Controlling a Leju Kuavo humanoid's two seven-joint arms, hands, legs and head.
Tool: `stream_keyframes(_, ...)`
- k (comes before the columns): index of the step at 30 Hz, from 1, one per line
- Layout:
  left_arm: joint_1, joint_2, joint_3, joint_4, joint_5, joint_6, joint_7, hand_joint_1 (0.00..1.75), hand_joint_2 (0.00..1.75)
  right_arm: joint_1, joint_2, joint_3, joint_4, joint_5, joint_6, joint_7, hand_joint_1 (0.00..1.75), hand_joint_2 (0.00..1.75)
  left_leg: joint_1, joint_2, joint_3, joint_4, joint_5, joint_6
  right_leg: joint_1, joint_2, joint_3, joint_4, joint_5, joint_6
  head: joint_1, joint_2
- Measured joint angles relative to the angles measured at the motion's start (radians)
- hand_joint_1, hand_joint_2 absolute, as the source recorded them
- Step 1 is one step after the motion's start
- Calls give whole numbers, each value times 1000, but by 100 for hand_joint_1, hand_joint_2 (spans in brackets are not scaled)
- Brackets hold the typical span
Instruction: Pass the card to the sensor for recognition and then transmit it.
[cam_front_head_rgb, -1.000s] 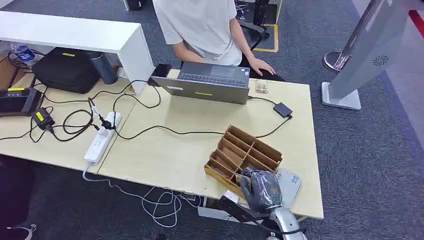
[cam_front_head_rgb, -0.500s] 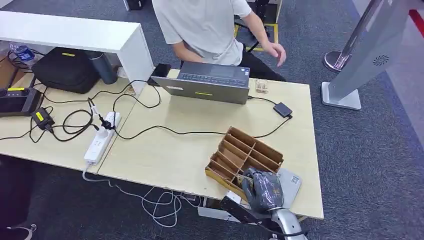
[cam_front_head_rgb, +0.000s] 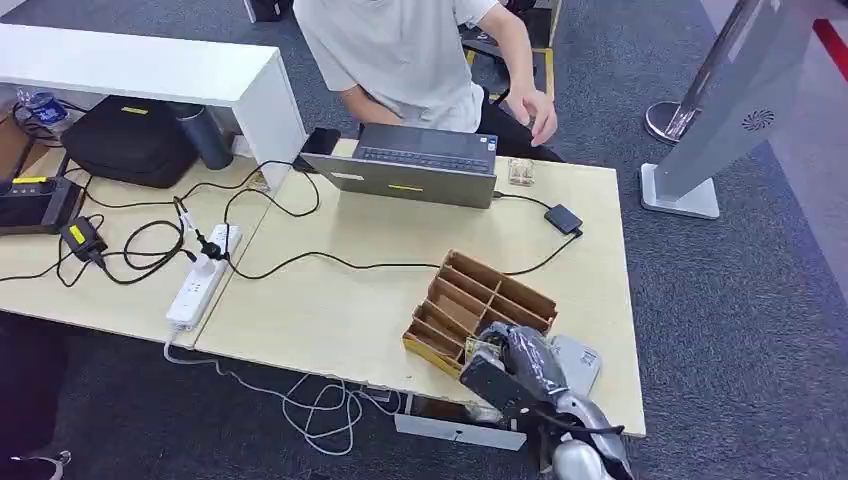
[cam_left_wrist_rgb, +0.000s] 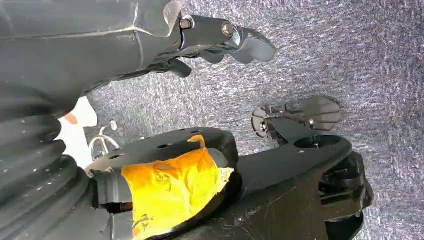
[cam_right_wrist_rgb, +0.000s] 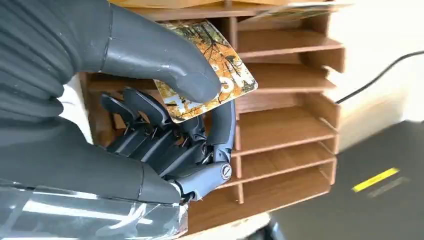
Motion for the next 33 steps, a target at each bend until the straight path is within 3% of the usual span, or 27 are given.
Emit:
stream_keyframes(3,0,-1,0,0,-2,0,0,0,175,-60,-18,-17,0,-126,116,-2,175,175,0,0,0,0,1,1,0,0,0,0,1,1,0,0)
stream_keyframes(10,0,-2,0,0,-3,0,2,0,175,-166,-44,-39,18,-311,236,1,175,175,0,0,0,0,2,0,0,0,0,0,2,1,0,0)
stream_keyframes(14,0,-4,0,0,-3,-1,2,0,175,-215,-46,-39,42,-354,239,0,175,175,0,0,-1,0,2,0,0,0,0,0,2,1,0,0)
stream_keyframes(18,0,-5,0,0,-4,-2,2,0,175,-266,-40,-32,74,-352,191,5,175,175,0,0,-1,0,2,0,0,0,0,0,2,1,0,0)
stream_keyframes(22,-2,-5,0,0,-12,-2,6,0,175,-359,-5,-8,126,-274,73,56,175,175,0,0,-2,0,3,-1,0,1,-1,1,2,1,0,0)
stream_keyframes(28,-4,-14,0,0,-16,-3,6,0,175,-510,66,24,220,-20,-211,115,175,175,0,-1,-1,0,4,-1,0,0,-2,2,2,1,0,0)
stream_keyframes(30,-3,-18,0,0,-18,0,5,0,175,-533,79,36,241,88,-326,118,175,175,0,-1,-2,0,4,-1,0,0,-2,2,2,1,0,0)
stream_keyframes(33,-3,-22,0,0,-23,-1,-2,0,175,-552,89,41,263,217,-439,133,175,175,0,-1,-2,0,4,-1,0,0,-2,2,2,1,0,0)
